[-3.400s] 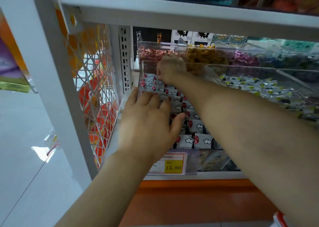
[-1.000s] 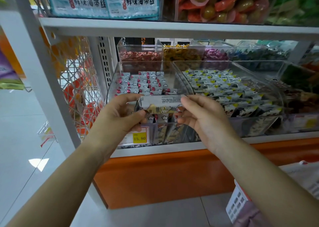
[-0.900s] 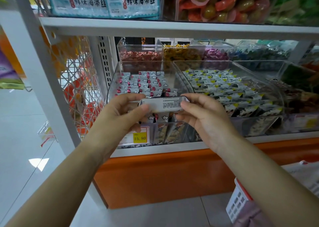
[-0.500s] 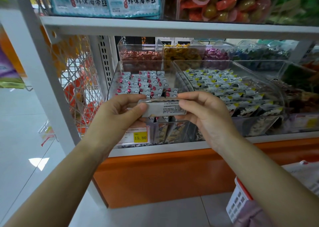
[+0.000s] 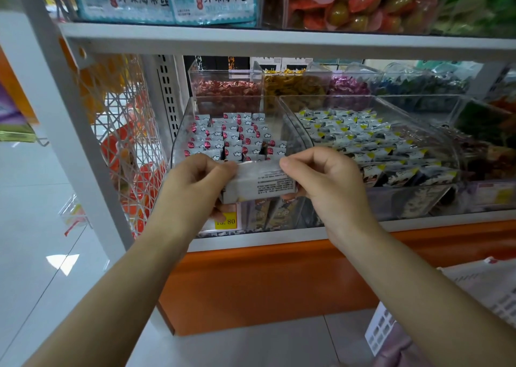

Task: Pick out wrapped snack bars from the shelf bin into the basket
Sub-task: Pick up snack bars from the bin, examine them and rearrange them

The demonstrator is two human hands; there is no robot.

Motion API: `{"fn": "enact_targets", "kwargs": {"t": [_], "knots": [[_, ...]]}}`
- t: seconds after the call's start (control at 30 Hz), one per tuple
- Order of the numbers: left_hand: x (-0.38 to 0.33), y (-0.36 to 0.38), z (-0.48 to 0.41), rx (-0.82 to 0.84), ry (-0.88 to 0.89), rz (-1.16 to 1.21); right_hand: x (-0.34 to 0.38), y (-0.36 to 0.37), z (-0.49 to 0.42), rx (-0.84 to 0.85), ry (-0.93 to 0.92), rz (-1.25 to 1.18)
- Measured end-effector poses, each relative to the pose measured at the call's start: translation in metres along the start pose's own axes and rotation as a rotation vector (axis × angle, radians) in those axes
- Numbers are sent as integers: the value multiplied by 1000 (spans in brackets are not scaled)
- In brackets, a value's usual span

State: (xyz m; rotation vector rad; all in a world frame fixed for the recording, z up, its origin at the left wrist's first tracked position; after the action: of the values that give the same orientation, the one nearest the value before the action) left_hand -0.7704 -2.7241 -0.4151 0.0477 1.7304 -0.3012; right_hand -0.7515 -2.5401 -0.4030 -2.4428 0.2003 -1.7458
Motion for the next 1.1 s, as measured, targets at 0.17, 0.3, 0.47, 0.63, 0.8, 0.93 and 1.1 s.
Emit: {"fn": "enact_targets", "kwargs": {"t": [0.17,0.3,0.47,0.63,0.8,0.93,1.1], "knots": [[1,-1,-2,-8,3,-6,-4,2,0,8,42,-147],[-4,7,-1,63,80,-124,-14,-2,-1,-61,110,-217],[-3,5,-5,18,107,-222,-14,10,-5,100,99,-353],[-5,-5,-16,-31,87,-175,2,15,-14,133,-2,-35],[-21,-13,-48,-119,146,-467,8,-5,-61,-26,3,-46],[-18,-2,-115,7,116,-970,5,-10,-113,-73,39,11],[20,-5,-188,174,-144,-1048,-2,-7,-163,-65,57,157]]}}
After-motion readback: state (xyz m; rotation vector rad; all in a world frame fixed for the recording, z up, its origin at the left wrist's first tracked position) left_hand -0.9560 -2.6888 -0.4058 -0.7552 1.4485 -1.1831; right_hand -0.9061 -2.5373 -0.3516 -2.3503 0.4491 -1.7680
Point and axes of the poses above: each hand's wrist, its own z-axis away from the middle knuckle, its own y-axis out of the palm, x = y × z, the point moved 7 cm from there along -z, towards the middle knuckle, and after that the axes turned 12 degrees about x, right-handed, at the moved point
